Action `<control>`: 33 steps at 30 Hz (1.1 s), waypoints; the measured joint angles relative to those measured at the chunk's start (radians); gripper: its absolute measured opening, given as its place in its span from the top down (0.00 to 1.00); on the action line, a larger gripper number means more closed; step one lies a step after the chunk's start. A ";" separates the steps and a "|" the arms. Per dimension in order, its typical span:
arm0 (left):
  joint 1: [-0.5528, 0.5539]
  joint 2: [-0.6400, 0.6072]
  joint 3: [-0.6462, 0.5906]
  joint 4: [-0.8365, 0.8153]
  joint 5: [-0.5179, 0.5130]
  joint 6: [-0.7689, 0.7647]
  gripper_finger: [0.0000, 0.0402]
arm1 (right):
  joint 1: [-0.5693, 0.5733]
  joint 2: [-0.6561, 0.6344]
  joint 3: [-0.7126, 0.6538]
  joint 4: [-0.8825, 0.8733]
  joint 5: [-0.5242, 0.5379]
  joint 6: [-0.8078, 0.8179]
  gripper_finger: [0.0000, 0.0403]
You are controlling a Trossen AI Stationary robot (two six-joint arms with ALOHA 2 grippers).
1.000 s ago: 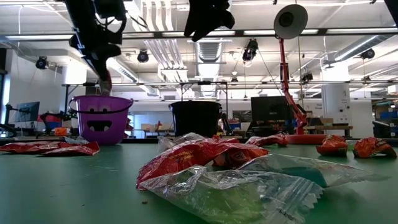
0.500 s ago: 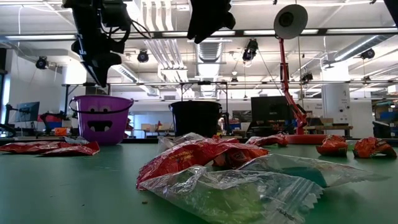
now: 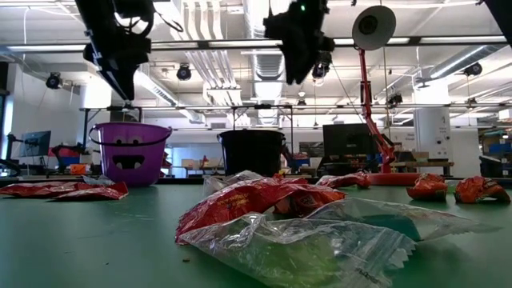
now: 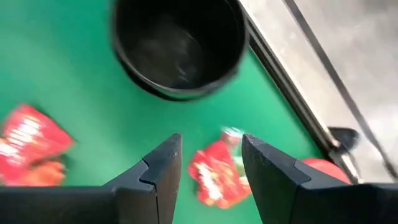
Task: Sort candy
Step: Put the red candy into the green bucket
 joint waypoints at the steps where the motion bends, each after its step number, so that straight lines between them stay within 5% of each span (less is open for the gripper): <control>1: 0.000 -0.006 0.000 0.001 0.000 0.009 0.68 | -0.012 0.000 -0.013 0.001 -0.001 -0.021 0.60; 8: 0.000 -0.020 0.000 0.002 0.000 0.027 0.68 | -0.081 0.001 -0.141 0.012 -0.188 -0.207 0.60; 15: 0.000 -0.020 0.000 0.004 0.000 0.031 0.68 | -0.095 0.001 -0.300 0.112 -0.250 -0.326 0.60; 33: 0.000 -0.019 0.000 0.006 0.000 0.027 0.68 | -0.093 0.002 -0.540 0.257 -0.176 -0.326 0.60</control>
